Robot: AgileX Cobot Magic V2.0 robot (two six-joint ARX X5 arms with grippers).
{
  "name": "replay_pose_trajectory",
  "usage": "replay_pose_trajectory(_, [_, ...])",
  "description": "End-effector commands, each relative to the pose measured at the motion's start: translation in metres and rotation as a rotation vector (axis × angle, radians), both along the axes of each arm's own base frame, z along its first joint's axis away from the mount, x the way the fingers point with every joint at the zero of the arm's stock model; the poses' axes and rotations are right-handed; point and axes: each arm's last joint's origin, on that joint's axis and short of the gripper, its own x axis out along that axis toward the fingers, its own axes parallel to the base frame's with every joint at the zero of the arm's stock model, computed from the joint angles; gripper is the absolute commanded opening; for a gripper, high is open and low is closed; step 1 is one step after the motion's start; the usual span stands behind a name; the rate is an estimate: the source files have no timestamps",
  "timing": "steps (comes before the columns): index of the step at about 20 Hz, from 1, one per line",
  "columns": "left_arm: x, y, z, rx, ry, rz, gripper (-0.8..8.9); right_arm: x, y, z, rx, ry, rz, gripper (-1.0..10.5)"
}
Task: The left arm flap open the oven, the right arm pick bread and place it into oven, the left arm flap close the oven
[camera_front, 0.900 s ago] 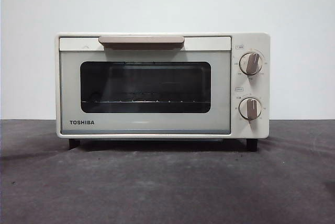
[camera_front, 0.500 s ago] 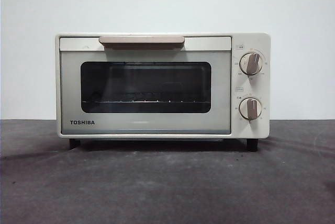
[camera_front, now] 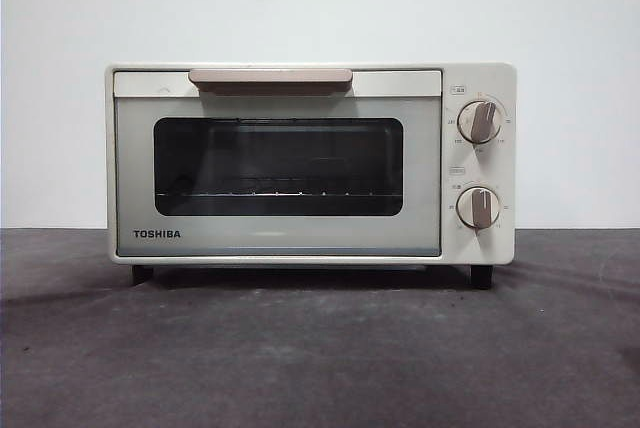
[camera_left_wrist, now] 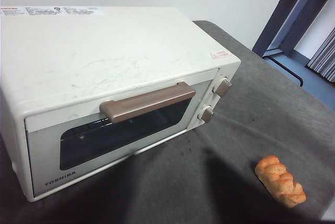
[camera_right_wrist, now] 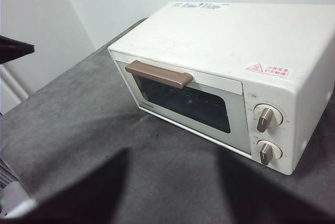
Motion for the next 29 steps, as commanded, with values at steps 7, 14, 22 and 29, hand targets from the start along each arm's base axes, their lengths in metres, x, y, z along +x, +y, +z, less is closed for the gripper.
replay_pose_trajectory(7, [-0.001, -0.001, 0.008, -0.005, -0.036, -0.010, 5.99, -0.001, 0.000, 0.004, 0.038, 0.035, -0.010, 5.5])
replay_pose_trajectory(14, [-0.001, -0.001, 0.008, -0.007, -0.034, -0.014, 5.94, 0.008, -0.002, -0.021, -0.027, 0.351, -0.159, 5.5])
replay_pose_trajectory(22, [-0.002, -0.003, 0.008, -0.008, -0.035, -0.031, 5.90, 0.047, 0.001, -0.058, -0.213, 0.741, -0.310, 5.5])
replay_pose_trajectory(29, [-0.002, -0.004, 0.008, -0.007, -0.035, -0.034, 5.90, 0.076, 0.021, -0.105, -0.393, 0.943, -0.359, 5.5])
